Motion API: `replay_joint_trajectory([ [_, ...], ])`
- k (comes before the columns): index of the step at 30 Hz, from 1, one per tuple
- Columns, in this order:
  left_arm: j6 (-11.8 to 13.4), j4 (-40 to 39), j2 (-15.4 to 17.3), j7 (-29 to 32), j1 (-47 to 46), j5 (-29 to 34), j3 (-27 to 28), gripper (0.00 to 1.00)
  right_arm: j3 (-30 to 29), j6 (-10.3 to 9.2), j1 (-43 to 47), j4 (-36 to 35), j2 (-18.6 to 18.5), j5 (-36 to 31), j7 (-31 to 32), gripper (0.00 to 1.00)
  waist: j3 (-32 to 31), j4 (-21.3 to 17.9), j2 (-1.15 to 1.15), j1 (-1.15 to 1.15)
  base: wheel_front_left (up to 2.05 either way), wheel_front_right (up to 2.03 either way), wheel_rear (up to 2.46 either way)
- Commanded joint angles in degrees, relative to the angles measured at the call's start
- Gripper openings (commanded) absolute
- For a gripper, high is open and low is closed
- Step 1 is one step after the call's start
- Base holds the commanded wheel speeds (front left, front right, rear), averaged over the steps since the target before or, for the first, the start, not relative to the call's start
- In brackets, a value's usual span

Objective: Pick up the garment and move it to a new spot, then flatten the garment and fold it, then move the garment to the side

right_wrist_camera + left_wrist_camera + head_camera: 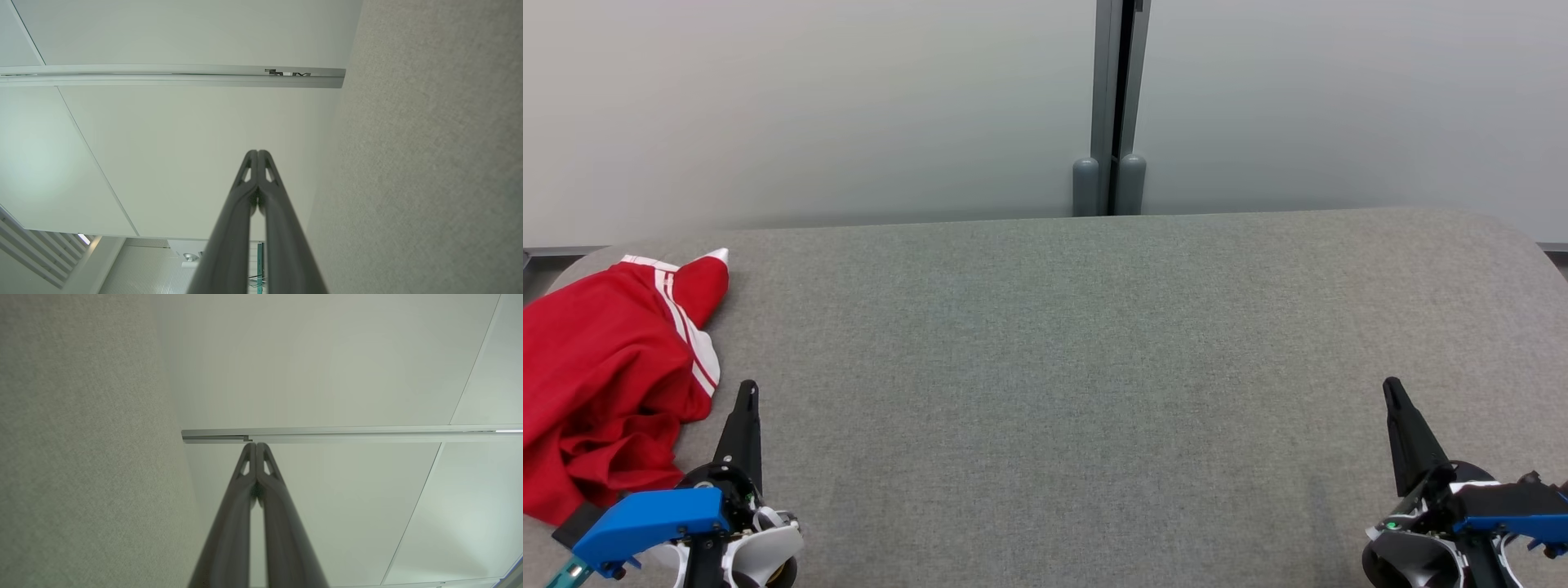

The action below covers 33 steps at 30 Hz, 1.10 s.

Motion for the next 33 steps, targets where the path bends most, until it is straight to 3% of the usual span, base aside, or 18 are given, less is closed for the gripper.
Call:
replay_joint_trajectory([
  [1, -0.54, -0.14, -0.11, 0.18, -0.53, 0.18, 0.11, 0.00, -0.16, 0.18, -0.74, 0.03, 0.04, -0.24, 0.21, 0.00, 0.00, 0.00, 0.00, 0.00, 0.00, 0.00, 0.00],
  [33, -0.54, -0.15, -0.12, 0.13, -0.52, 0.13, 0.06, 0.00, -0.11, 0.18, -0.74, 0.03, 0.05, -0.20, 0.17, 0.00, 0.00, 0.00, 0.00, 0.00, 0.00, 0.00, 0.00],
])
